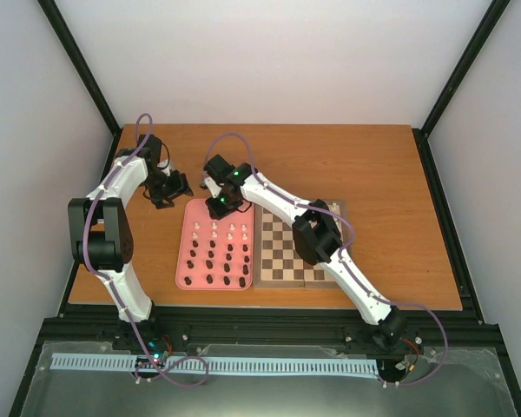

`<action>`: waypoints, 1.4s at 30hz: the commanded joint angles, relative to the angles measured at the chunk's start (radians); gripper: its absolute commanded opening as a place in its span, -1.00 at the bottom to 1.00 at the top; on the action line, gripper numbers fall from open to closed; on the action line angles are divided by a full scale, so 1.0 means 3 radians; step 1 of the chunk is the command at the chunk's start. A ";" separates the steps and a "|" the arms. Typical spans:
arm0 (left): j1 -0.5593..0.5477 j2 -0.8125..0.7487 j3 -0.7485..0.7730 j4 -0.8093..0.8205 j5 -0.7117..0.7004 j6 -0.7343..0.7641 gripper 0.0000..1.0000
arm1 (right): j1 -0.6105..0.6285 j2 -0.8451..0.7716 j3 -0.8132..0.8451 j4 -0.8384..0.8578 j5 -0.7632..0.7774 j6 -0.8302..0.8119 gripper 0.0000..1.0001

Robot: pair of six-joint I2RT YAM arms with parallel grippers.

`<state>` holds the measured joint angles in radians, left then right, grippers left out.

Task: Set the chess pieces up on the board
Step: Pick up the chess piece from the storage box, then place the chess piece on the chessboard.

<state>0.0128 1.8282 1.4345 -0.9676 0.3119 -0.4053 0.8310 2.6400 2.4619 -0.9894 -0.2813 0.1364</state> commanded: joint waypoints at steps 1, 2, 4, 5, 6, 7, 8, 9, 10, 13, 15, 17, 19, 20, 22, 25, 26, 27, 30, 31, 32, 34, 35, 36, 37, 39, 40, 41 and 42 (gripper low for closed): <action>-0.0012 0.0022 0.0024 0.0025 0.0060 -0.0037 0.57 | 0.0032 0.0064 0.0104 0.0042 -0.0006 -0.0015 -0.55; -0.0009 0.0021 0.0026 0.0026 0.0060 -0.0035 0.57 | 0.0029 0.0062 0.0103 0.0043 -0.0002 -0.0019 -0.61; -0.0011 0.0019 0.0034 0.0020 0.0059 -0.0030 0.57 | 0.0024 0.0057 0.0103 0.0031 0.0010 -0.0020 -0.69; -0.0012 0.0017 0.0032 0.0019 0.0060 -0.0030 0.57 | 0.0022 0.0053 0.0105 0.0029 0.0016 -0.0020 -0.72; -0.0011 0.0018 0.0034 0.0017 0.0058 -0.0026 0.57 | 0.0022 0.0044 0.0104 0.0021 0.0032 -0.0021 -0.73; -0.0012 0.0020 0.0034 0.0017 0.0060 -0.0026 0.57 | 0.0017 0.0035 0.0104 0.0009 0.0040 -0.0028 -0.75; -0.0011 0.0018 0.0035 0.0018 0.0059 -0.0026 0.57 | 0.0014 0.0020 0.0104 -0.0001 0.0053 -0.0036 -0.75; -0.0009 0.0017 0.0033 0.0018 0.0061 -0.0028 0.57 | 0.0012 0.0001 0.0099 -0.0010 0.0064 -0.0042 -0.75; -0.0010 0.0016 0.0032 0.0017 0.0063 -0.0029 0.57 | 0.0007 -0.0019 0.0094 -0.0021 0.0075 -0.0049 -0.76; -0.0009 0.0013 0.0035 0.0017 0.0070 -0.0020 0.57 | 0.0002 -0.0133 0.0076 -0.0056 0.0123 -0.0071 -0.77; -0.0011 0.0011 0.0038 0.0011 0.0066 -0.0015 0.57 | -0.0012 -0.0238 0.0052 -0.0074 0.0142 -0.0070 -0.76; -0.0012 0.0011 0.0044 0.0005 0.0059 -0.0015 0.57 | -0.0037 -0.0407 -0.0025 -0.0064 0.0178 -0.0043 -0.77; -0.0010 0.0011 0.0054 0.0000 0.0054 -0.0009 0.57 | -0.0080 -0.0579 -0.0129 -0.0051 0.0189 0.0007 -0.77; -0.0008 0.0012 0.0061 -0.0006 0.0050 -0.0005 0.57 | -0.0107 -0.0662 -0.0184 -0.0049 0.0198 0.0044 -0.77; -0.0012 0.0011 0.0067 -0.0011 0.0031 0.0004 0.57 | -0.0176 -0.0869 -0.0328 -0.0076 0.0218 0.0110 -0.77; -0.0009 0.0011 0.0067 -0.0018 0.0030 0.0010 0.57 | -0.0299 -0.1216 -0.0627 -0.0174 0.0328 0.0139 -0.78; -0.0009 0.0017 0.0075 -0.0020 0.0034 0.0014 0.57 | -0.0342 -0.1353 -0.0762 -0.0217 0.0380 0.0132 -0.78; -0.0009 0.0021 0.0086 -0.0030 0.0034 0.0014 0.57 | -0.0395 -0.1498 -0.0876 -0.0277 0.0442 0.0122 -0.78; -0.0011 0.0024 0.0115 -0.0049 0.0039 0.0020 0.57 | -0.0527 -0.1975 -0.1492 -0.0504 0.0735 0.0106 -0.79; -0.0012 0.0026 0.0122 -0.0054 0.0039 0.0021 0.57 | -0.0582 -0.2220 -0.1808 -0.0542 0.0823 0.0125 -0.79; -0.0012 0.0030 0.0126 -0.0055 0.0039 0.0026 0.57 | -0.0646 -0.2355 -0.1950 -0.0577 0.0889 0.0158 -0.80; -0.0011 0.0030 0.0126 -0.0055 0.0039 0.0026 0.58 | -0.0837 -0.2782 -0.2457 -0.0656 0.0946 0.0249 -0.80; -0.0009 0.0029 0.0118 -0.0050 0.0040 0.0026 0.57 | -0.0945 -0.2954 -0.2626 -0.0709 0.0959 0.0301 -0.81; -0.0012 0.0031 0.0109 -0.0044 0.0039 0.0025 0.57 | -0.1058 -0.3098 -0.2798 -0.0760 0.0978 0.0344 -0.81; -0.0012 0.0037 0.0109 -0.0043 0.0038 0.0024 0.57 | -0.1162 -0.3250 -0.2949 -0.0810 0.0997 0.0372 -0.81; -0.0011 0.0046 0.0108 -0.0047 0.0048 0.0022 0.57 | -0.1316 -0.3515 -0.3187 -0.0925 0.1049 0.0418 -0.81; -0.0011 0.0048 0.0104 -0.0041 0.0055 0.0022 0.57 | -0.1363 -0.3633 -0.3298 -0.0987 0.1061 0.0452 -0.81; -0.0011 0.0051 0.0106 -0.0041 0.0058 0.0020 0.57 | -0.1400 -0.3732 -0.3400 -0.1034 0.1068 0.0490 -0.81; -0.0008 0.0056 0.0107 -0.0037 0.0062 0.0019 0.57 | -0.1415 -0.3829 -0.3508 -0.1079 0.1067 0.0542 -0.81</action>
<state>0.0128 1.8301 1.4353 -0.9718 0.3191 -0.4046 0.4290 1.5990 1.5002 -1.2201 0.0017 0.2371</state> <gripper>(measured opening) 0.786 0.096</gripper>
